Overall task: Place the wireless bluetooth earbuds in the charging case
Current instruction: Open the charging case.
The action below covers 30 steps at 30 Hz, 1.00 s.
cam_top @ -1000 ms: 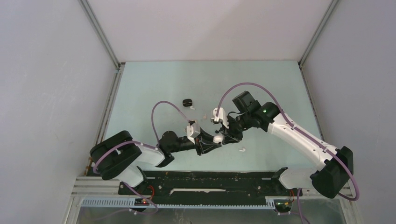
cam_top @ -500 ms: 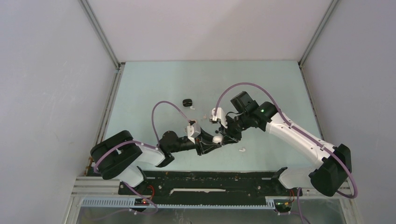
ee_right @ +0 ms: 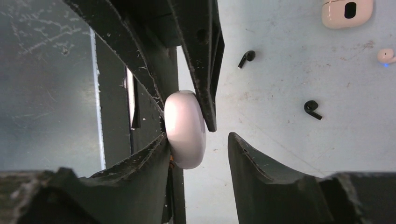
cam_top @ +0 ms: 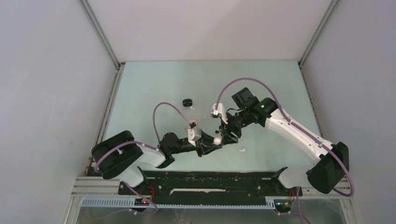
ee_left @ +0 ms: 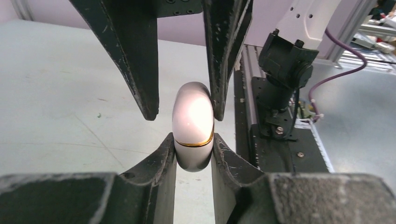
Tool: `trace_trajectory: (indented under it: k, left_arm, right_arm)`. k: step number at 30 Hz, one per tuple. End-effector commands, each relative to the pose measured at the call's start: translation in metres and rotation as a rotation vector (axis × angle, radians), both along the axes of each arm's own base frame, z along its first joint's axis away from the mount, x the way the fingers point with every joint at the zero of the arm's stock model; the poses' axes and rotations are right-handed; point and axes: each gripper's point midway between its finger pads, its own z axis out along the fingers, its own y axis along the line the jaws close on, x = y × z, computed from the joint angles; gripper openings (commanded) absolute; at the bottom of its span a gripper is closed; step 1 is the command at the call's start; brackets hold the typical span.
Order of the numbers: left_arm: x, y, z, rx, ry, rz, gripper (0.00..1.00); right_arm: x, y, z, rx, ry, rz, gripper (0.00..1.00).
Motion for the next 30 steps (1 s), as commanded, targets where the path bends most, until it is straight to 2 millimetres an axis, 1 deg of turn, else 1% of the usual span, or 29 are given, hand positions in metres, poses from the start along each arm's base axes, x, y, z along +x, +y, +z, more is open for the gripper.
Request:
trace_trajectory:
  k: [1, 6, 13, 17, 20, 22, 24, 26, 27, 28, 29, 30]
  left_arm:
    - [-0.003, 0.001, 0.015, -0.047, -0.133, 0.009, 0.02]
    - [-0.005, 0.001, 0.015, -0.049, -0.143, 0.005, 0.01]
    - [-0.005, -0.001, 0.014, -0.039, -0.14, 0.009, 0.01]
    - [-0.004, -0.001, 0.014, -0.04, -0.127, 0.01, 0.01]
    - [0.0, 0.0, 0.015, -0.05, -0.108, 0.037, 0.01]
    - [0.007, 0.004, 0.017, -0.06, -0.097, 0.081, 0.0]
    - [0.014, 0.008, 0.02, -0.071, -0.083, 0.125, 0.0]
    - [0.022, 0.014, 0.022, -0.081, -0.067, 0.175, 0.0]
    - [0.026, 0.016, 0.023, -0.085, -0.062, 0.199, 0.0]
    - [0.03, 0.019, 0.025, -0.093, -0.059, 0.227, 0.0]
    - [0.034, 0.023, 0.026, -0.1, -0.055, 0.253, 0.0]
    - [0.037, 0.026, 0.028, -0.107, -0.054, 0.275, 0.0]
  right_arm:
    - [0.007, 0.008, 0.026, 0.095, 0.073, -0.015, 0.52]
    - [0.016, 0.007, 0.028, 0.101, 0.086, -0.05, 0.52]
    - [0.022, 0.003, 0.047, 0.184, 0.133, -0.077, 0.52]
    - [0.026, -0.004, 0.063, 0.245, 0.142, -0.096, 0.53]
    - [0.03, -0.019, 0.07, 0.27, 0.13, -0.128, 0.53]
    - [0.038, -0.035, 0.064, 0.234, 0.099, -0.185, 0.51]
    - [0.05, -0.055, 0.047, 0.166, 0.074, -0.291, 0.48]
    - [0.064, -0.074, 0.025, 0.094, 0.076, -0.433, 0.38]
    - [0.067, -0.082, 0.014, 0.074, 0.115, -0.508, 0.32]
    - [0.068, -0.086, 0.003, 0.068, 0.139, -0.552, 0.29]
    - [0.066, -0.088, -0.009, 0.051, 0.169, -0.584, 0.29]
    - [0.061, -0.092, -0.026, 0.01, 0.202, -0.611, 0.29]
